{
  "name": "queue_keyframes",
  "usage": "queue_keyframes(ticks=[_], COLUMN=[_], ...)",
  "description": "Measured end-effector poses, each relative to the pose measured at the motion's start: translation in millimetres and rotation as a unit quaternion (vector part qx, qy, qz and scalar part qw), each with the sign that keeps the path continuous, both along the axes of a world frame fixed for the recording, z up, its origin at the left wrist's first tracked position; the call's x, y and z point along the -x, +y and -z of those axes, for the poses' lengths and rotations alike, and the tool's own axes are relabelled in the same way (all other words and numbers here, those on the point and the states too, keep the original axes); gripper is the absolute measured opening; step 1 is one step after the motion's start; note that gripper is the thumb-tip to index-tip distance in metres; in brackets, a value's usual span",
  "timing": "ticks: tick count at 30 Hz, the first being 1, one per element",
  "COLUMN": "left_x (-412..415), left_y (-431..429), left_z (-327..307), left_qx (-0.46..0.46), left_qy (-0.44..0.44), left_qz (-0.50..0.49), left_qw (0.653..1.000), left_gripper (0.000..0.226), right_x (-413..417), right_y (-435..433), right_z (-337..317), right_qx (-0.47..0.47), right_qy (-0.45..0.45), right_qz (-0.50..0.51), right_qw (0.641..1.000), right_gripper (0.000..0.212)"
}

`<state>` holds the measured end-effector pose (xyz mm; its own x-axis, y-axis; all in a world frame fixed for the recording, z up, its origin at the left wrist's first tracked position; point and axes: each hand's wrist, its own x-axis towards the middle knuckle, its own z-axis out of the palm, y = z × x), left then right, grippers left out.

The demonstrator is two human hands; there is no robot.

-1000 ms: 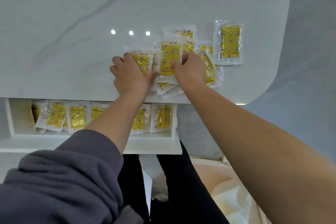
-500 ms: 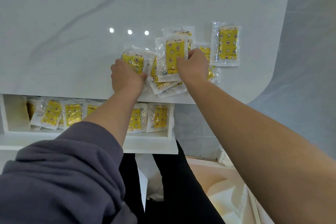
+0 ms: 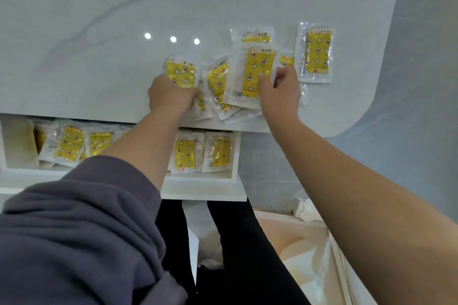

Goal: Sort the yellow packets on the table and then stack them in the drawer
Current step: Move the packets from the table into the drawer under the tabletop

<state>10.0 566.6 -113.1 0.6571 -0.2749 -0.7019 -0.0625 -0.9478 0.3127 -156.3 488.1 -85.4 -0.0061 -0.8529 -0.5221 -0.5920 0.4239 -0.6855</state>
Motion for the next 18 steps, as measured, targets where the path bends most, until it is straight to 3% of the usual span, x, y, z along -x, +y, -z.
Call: queue_keyframes(ticks=[5,9,14,18], left_x=[-14,-24,-40,-37], left_y=[59,126,176,180], left_z=[-18,-19,8,59], left_qx=[0.049,0.018,-0.013,-0.004], left_qy=[0.083,0.145,0.131,0.113], left_qz=[0.015,0.045,0.046,0.059], left_qw=[0.995,0.988,0.990,0.992], left_gripper=[0.023,0.020,0.029,0.034], right_x=[4,18,14,-4], right_y=[33,80,157,185], right_z=[-17,-15,35,87], right_qx=[-0.007,-0.117,-0.178,-0.165], right_qy=[-0.078,-0.100,-0.014,0.050], right_qz=[-0.006,-0.079,-0.098,-0.036], right_qw=[0.997,0.985,0.979,0.984], right_gripper=[0.011,0.008,0.005,0.026])
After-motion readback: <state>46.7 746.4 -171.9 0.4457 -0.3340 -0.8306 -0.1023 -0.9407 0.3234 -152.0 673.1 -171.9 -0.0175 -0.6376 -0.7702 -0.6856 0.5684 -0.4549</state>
